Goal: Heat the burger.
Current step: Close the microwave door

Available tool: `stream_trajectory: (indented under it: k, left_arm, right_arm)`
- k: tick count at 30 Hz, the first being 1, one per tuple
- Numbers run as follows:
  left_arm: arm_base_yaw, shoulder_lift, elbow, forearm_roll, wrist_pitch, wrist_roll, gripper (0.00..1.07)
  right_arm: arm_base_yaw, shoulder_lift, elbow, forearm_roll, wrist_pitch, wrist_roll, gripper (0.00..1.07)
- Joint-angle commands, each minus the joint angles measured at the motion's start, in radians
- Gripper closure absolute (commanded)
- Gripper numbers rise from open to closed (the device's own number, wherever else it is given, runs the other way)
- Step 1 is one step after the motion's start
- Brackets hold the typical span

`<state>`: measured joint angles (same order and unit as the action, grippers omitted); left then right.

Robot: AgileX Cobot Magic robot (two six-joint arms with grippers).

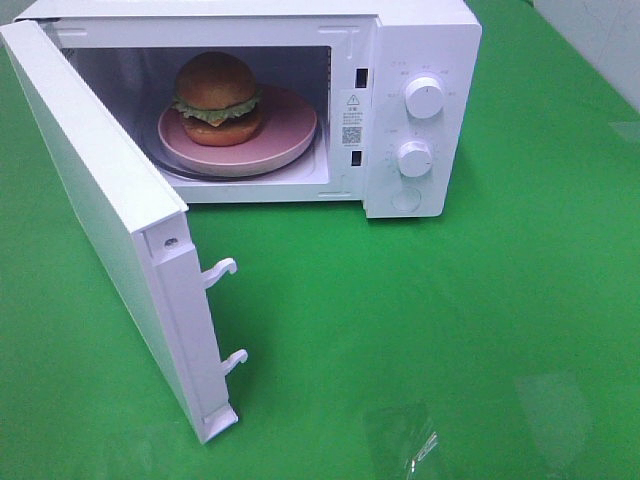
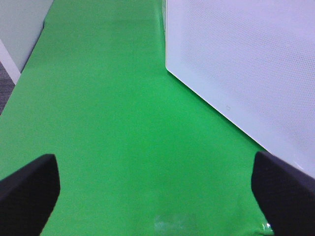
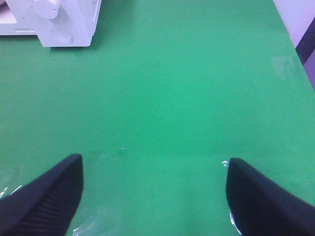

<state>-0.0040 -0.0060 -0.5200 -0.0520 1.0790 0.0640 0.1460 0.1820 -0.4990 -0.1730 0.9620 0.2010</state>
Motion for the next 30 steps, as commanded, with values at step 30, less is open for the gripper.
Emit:
stream_trajectory:
  k: [30]
  left_arm:
    - [-0.001,-0.006,0.003,-0.002,-0.009,0.003,0.09]
  right_arm:
    - [-0.019,-0.214,0.008,0.062,0.0,-0.14,0.31]
